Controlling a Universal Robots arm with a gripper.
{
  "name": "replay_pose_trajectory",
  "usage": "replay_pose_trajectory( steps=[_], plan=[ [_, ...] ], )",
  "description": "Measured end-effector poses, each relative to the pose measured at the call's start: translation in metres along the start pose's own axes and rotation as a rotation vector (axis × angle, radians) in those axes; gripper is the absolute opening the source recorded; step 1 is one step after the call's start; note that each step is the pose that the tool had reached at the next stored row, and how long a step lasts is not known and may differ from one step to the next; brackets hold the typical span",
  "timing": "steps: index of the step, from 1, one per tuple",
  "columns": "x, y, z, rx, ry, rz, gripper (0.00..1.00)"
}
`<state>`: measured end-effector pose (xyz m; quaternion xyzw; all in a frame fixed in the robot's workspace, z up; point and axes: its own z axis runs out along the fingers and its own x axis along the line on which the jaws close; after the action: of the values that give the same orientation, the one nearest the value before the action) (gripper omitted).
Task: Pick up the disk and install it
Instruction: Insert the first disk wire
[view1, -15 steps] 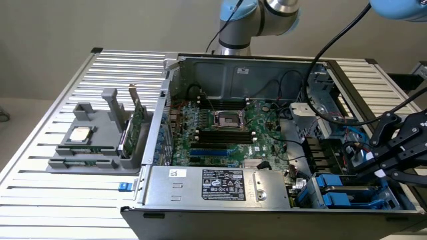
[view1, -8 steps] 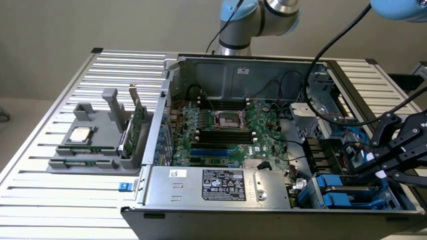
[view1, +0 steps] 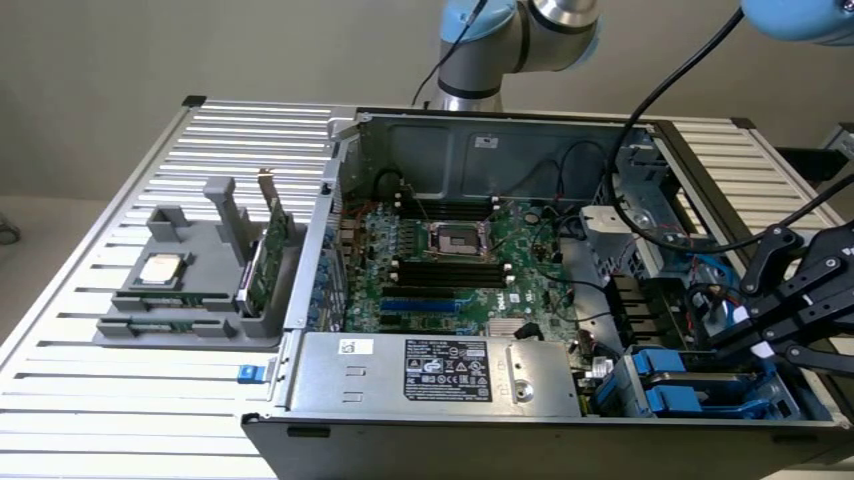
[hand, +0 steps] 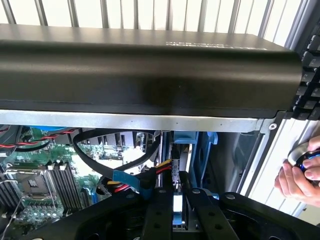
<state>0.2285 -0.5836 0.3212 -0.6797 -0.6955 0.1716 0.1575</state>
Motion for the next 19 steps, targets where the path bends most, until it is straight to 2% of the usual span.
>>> replay_pose_trajectory(
  steps=[7,19],
  plan=[
    [-0.0003,0.0002,0.0005,0.0005,0.0035,-0.002,0.17],
    [-0.0003,0.0004,0.0005,0.0072,0.0039,-0.002,0.17]
  ],
)
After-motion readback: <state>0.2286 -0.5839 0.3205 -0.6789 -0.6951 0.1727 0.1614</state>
